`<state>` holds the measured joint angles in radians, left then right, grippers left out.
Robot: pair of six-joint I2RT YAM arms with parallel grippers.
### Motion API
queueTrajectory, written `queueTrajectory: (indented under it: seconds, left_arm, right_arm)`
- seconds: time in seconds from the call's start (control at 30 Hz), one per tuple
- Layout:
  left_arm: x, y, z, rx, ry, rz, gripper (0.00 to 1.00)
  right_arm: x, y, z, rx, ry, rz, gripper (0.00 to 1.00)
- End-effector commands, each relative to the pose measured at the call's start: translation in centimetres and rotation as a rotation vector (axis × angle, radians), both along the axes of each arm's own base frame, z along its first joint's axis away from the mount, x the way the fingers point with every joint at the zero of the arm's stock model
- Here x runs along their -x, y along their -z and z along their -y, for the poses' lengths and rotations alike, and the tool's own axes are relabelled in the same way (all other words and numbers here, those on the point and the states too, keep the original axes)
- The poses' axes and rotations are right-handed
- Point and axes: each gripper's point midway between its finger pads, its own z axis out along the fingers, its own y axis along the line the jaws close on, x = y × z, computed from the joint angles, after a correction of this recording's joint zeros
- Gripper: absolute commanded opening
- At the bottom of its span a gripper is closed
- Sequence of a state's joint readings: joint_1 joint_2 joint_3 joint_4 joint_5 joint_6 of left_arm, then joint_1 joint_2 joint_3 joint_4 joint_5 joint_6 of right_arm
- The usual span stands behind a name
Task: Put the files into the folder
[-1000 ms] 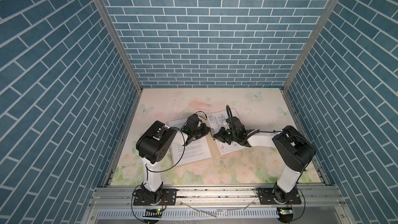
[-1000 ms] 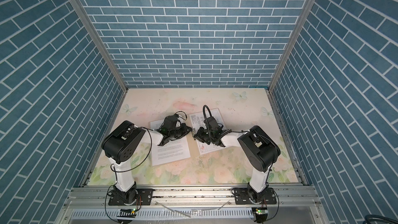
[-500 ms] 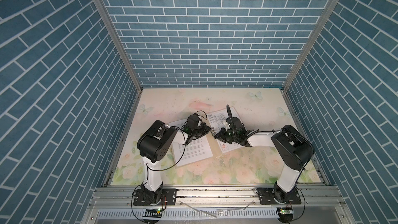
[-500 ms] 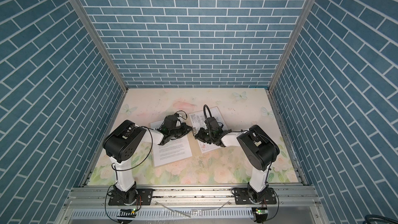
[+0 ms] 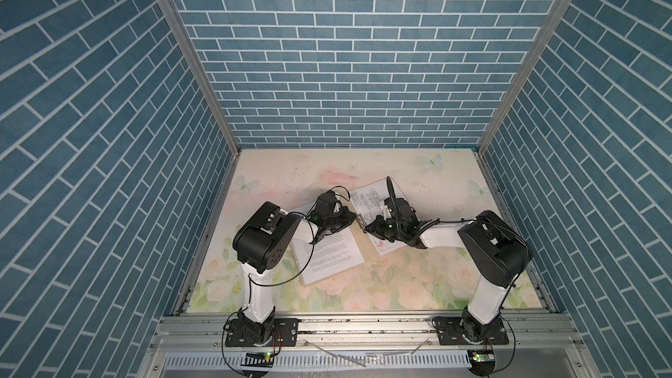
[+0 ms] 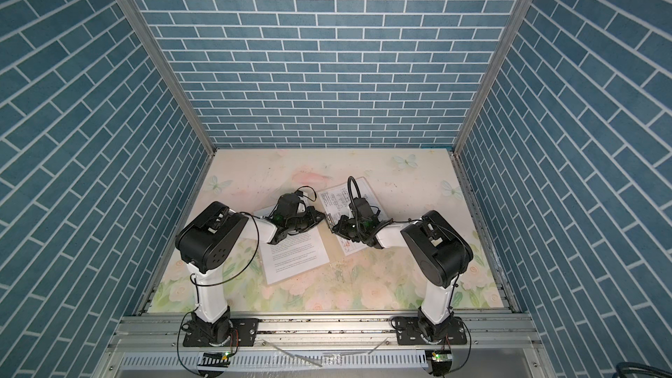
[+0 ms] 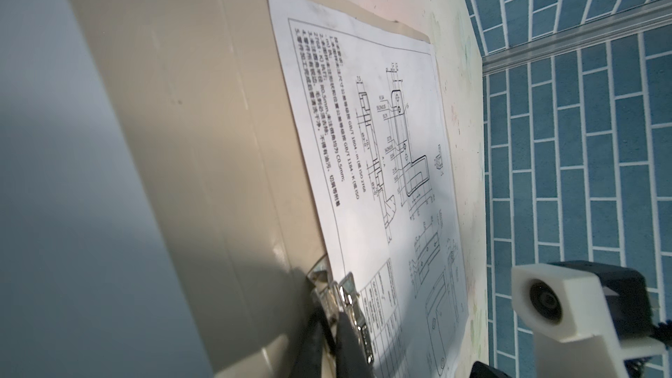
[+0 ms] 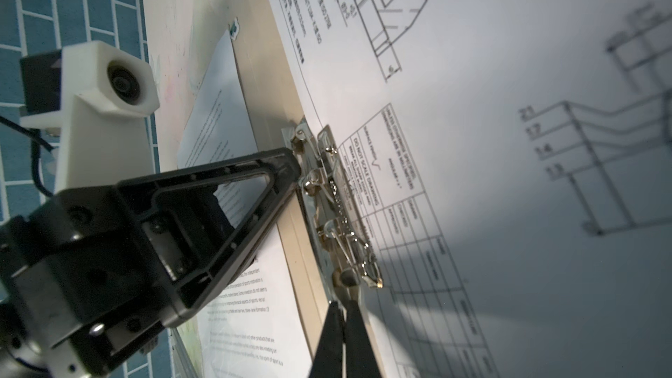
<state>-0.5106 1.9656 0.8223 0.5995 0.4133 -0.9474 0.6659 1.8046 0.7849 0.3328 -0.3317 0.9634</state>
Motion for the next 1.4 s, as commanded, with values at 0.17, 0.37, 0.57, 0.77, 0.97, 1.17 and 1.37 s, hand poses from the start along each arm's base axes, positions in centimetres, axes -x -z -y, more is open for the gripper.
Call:
queueTrajectory:
  seconds: [0.17,0.37,0.57,0.77,0.97,1.17,1.37]
  left_arm:
    - [3.6,5.9,-1.8,-0.127,0.035,-0.180,0.11]
    - [3.4,5.7,-1.5,-0.103,0.029,-0.176,0.11]
    - [3.5,5.7,-1.7,-0.099,0.015,-0.182,0.12]
    - [3.4,5.6,-1.6,-0.087,0.009,-0.177,0.12]
    - [3.1,4.7,-1.0,-0.047,0.025,-0.150,0.13]
    - [2.9,3.8,0.1,0.000,0.072,-0.124,0.15]
    - [2.7,3.3,1.2,0.030,0.130,-0.108,0.17]
  right_arm:
    - [4.0,10.0,10.0,0.459,0.112,-0.225,0.00]
    - [4.1,11.0,11.5,0.547,0.128,-0.230,0.00]
    - [4.0,10.8,11.6,0.543,0.154,-0.231,0.00]
    - [3.6,8.7,8.8,0.427,0.170,-0.225,0.00]
    - [3.9,6.9,5.9,0.318,0.145,-0.231,0.03]
    - [2.9,3.8,5.3,0.279,0.134,-0.151,0.14]
    - [1.1,-1.1,5.1,0.263,0.103,0.004,0.39]
